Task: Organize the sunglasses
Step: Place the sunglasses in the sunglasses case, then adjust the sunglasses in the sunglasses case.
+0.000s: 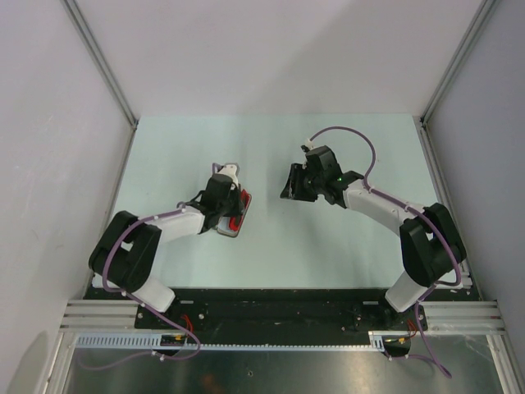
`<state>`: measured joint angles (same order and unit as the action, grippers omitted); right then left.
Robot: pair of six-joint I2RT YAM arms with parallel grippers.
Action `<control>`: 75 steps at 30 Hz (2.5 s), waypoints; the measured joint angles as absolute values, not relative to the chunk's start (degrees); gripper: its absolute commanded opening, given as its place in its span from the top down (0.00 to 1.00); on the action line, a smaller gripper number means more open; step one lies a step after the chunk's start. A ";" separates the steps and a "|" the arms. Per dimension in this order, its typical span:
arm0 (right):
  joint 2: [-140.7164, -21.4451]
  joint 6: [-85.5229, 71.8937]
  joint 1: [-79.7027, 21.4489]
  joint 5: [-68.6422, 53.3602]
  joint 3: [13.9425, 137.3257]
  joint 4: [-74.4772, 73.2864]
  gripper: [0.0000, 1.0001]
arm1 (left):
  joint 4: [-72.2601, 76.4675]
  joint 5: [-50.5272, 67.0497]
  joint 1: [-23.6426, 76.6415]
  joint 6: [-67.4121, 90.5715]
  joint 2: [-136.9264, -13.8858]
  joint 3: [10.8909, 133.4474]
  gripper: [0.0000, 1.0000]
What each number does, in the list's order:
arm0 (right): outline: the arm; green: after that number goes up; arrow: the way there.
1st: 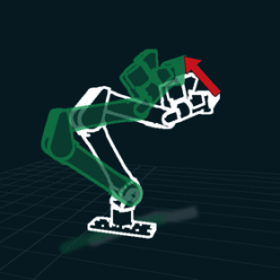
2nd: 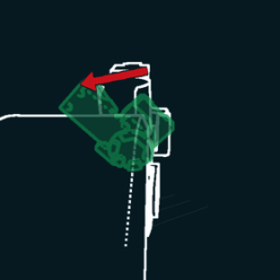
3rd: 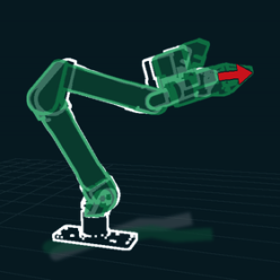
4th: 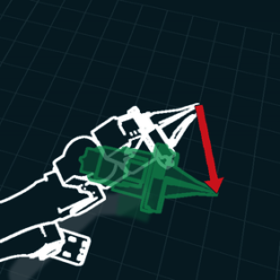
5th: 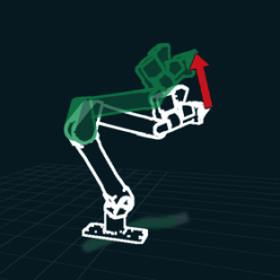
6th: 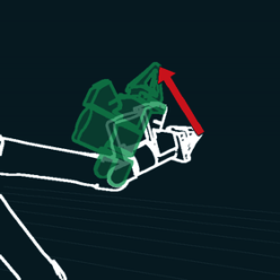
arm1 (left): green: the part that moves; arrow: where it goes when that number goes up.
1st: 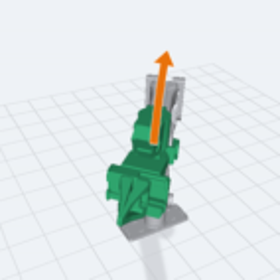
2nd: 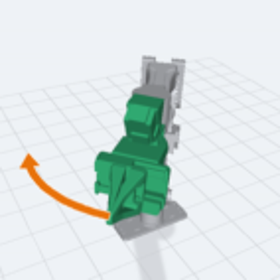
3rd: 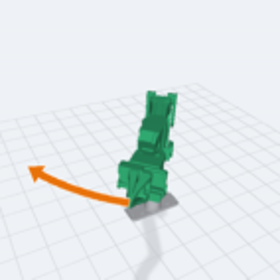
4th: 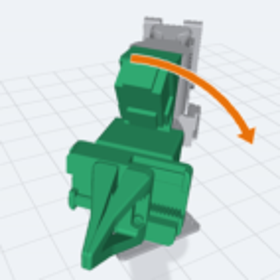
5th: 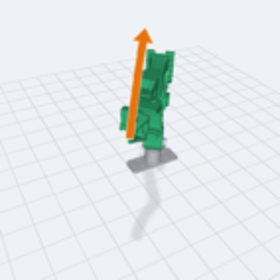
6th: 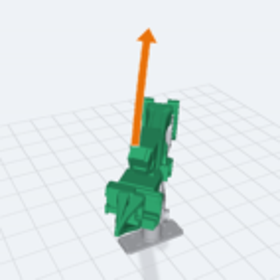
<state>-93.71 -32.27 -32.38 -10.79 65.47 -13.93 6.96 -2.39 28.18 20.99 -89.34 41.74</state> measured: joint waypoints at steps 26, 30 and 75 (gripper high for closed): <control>-93.71 -31.44 -32.21 -12.32 65.47 -13.80 0.53 | 9.34 -3.49 28.38 19.49 -89.84 39.83 0.67; -93.71 -31.44 -32.21 -12.58 65.47 -13.67 0.53 | 8.62 -4.23 28.38 19.49 -89.56 39.79 0.66; -93.71 -32.01 -34.39 -13.82 65.47 -12.05 0.53 | -8.56 -12.71 33.65 28.77 -70.85 41.01 0.21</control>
<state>-93.71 -32.01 -34.39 -13.82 65.47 -12.05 -8.56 -12.71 33.65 28.77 -70.85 41.01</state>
